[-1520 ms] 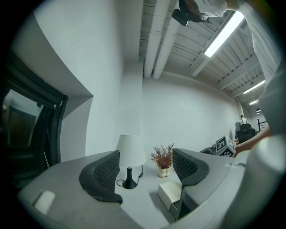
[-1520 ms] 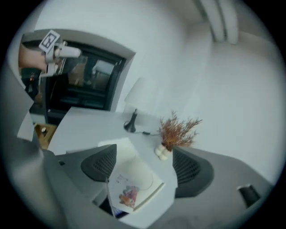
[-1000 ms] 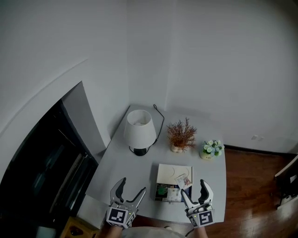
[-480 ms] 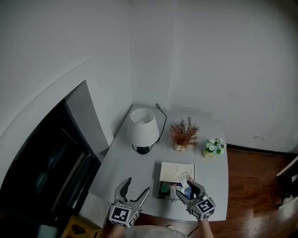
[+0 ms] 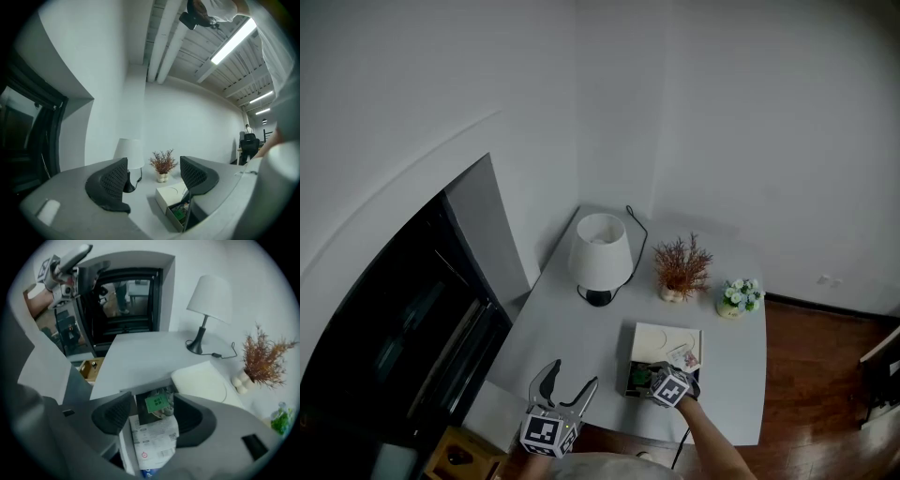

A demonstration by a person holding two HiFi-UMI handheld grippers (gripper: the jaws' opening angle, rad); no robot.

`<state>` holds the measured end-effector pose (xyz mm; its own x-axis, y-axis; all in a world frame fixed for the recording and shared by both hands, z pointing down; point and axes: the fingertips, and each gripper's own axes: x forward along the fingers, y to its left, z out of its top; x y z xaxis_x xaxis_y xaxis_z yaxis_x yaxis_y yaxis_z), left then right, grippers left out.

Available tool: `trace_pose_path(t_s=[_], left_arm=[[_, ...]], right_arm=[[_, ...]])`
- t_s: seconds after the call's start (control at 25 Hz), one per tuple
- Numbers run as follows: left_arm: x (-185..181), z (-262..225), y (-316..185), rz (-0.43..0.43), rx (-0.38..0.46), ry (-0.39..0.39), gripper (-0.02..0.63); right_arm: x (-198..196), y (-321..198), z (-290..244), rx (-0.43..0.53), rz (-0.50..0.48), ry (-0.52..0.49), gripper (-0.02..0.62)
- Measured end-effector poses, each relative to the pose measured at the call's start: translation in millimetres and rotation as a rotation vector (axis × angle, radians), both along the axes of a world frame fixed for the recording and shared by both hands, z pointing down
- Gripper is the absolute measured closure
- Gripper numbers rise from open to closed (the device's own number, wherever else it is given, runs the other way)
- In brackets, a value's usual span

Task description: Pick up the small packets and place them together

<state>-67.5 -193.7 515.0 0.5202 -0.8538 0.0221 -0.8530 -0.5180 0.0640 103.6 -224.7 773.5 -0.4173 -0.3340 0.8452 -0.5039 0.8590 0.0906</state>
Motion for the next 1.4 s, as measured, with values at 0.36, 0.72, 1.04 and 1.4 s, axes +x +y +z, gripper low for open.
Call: trace_pose_path(t_s=[0.36, 0.72, 1.04, 1.4], left_arm=[[-36.0, -5.1, 8.8, -0.088, 0.009, 0.014, 0.250], [-54.3, 4.5, 9.4, -0.122, -0.016, 0.033, 0.258], [-32.3, 7.0, 2.6, -0.069, -0.016, 0.043, 0.262], [-36.6, 8.9, 3.9, -0.084, -0.031, 0.040, 0.267]], right_arm=[[8.8, -2.8, 67.7, -0.037, -0.160, 0.324, 0.278], [10.5, 8.7, 55.3, 0.016, -0.108, 0.272, 0.520], [29.7, 7.9, -15.1, 0.231, 0.053, 0.147, 0.522], [46.8, -69.2, -21.3, 0.256, 0.187, 0.156, 0.514]])
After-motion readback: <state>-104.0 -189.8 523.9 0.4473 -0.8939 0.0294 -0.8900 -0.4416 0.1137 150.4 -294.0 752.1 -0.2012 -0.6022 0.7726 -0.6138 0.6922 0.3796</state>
